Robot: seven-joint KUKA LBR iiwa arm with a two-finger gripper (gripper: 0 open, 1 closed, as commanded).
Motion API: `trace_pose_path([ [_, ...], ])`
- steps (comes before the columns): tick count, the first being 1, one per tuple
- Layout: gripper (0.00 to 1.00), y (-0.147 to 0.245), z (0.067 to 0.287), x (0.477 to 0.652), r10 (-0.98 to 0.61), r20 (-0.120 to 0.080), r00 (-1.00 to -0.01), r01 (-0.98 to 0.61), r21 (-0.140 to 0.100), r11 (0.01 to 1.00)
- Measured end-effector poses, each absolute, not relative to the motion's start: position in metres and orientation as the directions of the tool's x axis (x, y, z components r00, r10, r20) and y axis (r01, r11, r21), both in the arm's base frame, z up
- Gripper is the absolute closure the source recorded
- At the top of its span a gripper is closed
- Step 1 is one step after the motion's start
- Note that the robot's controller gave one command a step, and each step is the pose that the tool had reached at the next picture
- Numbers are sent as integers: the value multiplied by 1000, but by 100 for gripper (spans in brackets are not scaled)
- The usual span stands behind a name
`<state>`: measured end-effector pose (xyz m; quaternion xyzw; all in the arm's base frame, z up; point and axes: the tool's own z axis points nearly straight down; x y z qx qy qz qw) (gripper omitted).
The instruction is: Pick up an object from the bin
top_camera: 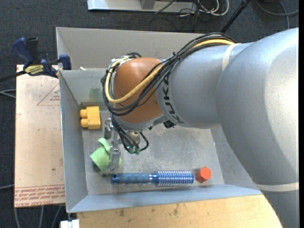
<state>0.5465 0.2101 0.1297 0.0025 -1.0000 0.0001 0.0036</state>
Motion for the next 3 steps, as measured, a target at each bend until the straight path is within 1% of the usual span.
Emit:
trace_pose_path([
  [1,0,226,67,523,120,4,-993,120,0,993],
  [2,100,226,73,528,124,-6,-992,124,5,992],
  [3,100,235,255,511,162,-7,-987,162,6,987],
])
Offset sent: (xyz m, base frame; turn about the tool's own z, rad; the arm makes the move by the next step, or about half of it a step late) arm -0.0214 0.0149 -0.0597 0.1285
